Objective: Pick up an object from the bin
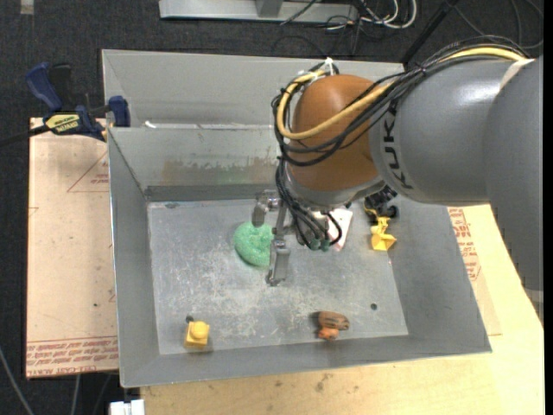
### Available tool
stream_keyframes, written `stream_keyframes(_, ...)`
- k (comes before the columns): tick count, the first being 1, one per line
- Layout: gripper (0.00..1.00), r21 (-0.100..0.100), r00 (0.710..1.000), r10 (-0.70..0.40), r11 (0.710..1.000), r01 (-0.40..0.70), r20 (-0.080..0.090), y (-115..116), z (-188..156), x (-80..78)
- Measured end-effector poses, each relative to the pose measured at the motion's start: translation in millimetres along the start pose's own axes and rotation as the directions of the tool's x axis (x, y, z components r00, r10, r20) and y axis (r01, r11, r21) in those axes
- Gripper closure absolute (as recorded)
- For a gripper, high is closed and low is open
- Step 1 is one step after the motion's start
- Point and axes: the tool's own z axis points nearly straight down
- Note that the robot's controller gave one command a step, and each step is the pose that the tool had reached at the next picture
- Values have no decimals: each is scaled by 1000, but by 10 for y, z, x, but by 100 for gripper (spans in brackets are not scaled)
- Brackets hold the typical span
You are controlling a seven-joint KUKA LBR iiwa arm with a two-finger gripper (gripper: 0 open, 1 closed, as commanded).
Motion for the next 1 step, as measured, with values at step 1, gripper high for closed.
stream_keyframes(1,0,1,1000,-11,1000,11,5,-46,350,-252)
